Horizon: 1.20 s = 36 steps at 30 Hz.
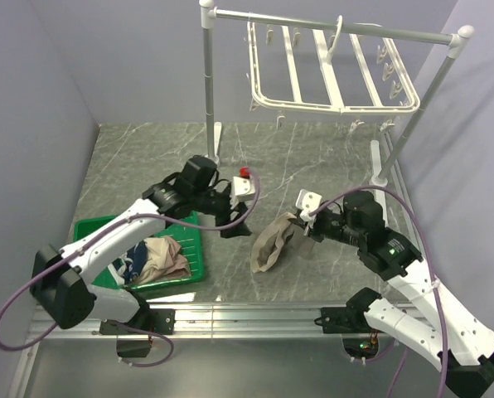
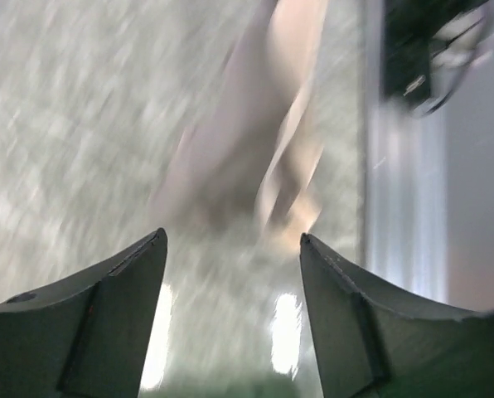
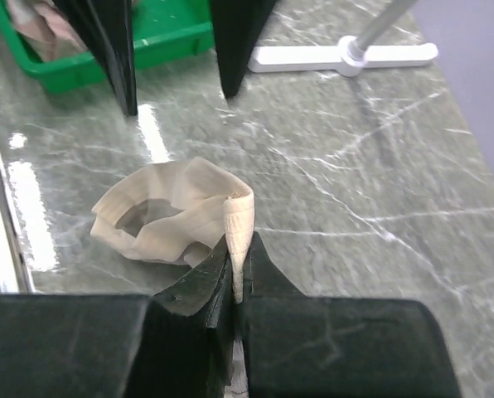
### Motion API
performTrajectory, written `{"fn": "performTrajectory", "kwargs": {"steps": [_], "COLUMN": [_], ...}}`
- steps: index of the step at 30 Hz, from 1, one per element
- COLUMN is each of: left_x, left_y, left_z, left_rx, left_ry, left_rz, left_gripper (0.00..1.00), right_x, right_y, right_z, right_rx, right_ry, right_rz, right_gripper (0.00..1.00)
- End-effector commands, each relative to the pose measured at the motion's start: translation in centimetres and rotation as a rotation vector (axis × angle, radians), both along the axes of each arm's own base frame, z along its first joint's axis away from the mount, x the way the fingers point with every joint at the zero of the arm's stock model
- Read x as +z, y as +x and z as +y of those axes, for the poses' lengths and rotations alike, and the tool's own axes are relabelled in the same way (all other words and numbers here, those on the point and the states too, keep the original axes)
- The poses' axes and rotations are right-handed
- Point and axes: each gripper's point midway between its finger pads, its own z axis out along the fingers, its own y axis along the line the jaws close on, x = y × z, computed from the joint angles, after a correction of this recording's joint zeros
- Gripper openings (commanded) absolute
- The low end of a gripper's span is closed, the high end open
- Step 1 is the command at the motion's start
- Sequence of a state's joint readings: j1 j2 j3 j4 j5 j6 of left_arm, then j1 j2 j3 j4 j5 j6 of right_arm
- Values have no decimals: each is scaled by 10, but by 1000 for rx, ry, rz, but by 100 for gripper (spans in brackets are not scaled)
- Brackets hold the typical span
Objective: Clip the underwear to the hanger
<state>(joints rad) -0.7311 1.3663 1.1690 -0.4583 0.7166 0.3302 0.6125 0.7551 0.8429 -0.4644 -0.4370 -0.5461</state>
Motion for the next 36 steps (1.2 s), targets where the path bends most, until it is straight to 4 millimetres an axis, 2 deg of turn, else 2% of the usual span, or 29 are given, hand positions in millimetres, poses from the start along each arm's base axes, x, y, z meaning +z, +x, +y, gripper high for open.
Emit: {"fn": "performTrajectory", "kwargs": {"steps": [1, 2, 4, 6, 8, 10, 14, 15, 16, 17, 19, 20, 22, 23, 25, 29, 32, 34, 36], "left_x": [-17, -39, -50, -78, -78, -90, -114, -115, -115, -123, -124, -133, -134, -142, -137, -148, -151, -154, -158], "left_y": [5, 1, -4, -16, -19, -25, -29, -28, -24, -23, -18, -19, -13, -12, -14, -26, -31, -41, -48], "left_z": [35, 46, 58, 67, 60, 56, 43, 39, 35, 32, 22, 18, 9, 6, -8, -22, -24, -25, -27], "left_rx": [26, 35, 48, 66, 82, 96, 114, 124, 129, 136, 146, 146, 160, 163, 145, 107, 86, 50, 31], "left_ry": [80, 124, 141, 155, 131, 150, 226, 227, 226, 248, 239, 259, 255, 273, 252, 281, 298, 308, 327], "left_rz": [-121, -103, -132, -108, -122, -85, -35, -21, -20, -9, -8, 10, 11, 36, 78, 107, 106, 125, 134], "left_gripper": [71, 71, 72, 73, 73, 73, 72, 72, 72, 72, 72, 72, 71, 70, 65, 56, 47, 38, 35], "right_x": [-8, -15, -22, -26, -30, -35, -42, -50, -47, -50, -56, -58, -64, -65, -70, -76, -78, -81, -84], "right_y": [13, 16, 30, 42, 52, 62, 88, 92, 96, 100, 105, 105, 109, 110, 114, 118, 122, 123, 124], "right_z": [-15, -18, -26, -32, -35, -38, -61, -63, -66, -71, -73, -74, -75, -76, -77, -78, -78, -79, -77], "right_rx": [-93, -118, -205, -271, -335, -378, -532, -552, -570, -605, -630, -645, -666, -679, -701, -733, -750, -760, -761], "right_ry": [-32, -42, -35, -13, 12, 15, 60, 52, 64, 84, 88, 97, 96, 104, 104, 118, 129, 135, 132], "right_rz": [-34, -23, 6, 50, 94, 134, 247, 288, 300, 334, 380, 405, 435, 453, 478, 523, 545, 564, 579], "right_gripper": [0, 0, 0, 0, 0, 0, 0, 0, 0, 0, 0, 0, 0, 0, 0, 0, 0, 0, 0]}}
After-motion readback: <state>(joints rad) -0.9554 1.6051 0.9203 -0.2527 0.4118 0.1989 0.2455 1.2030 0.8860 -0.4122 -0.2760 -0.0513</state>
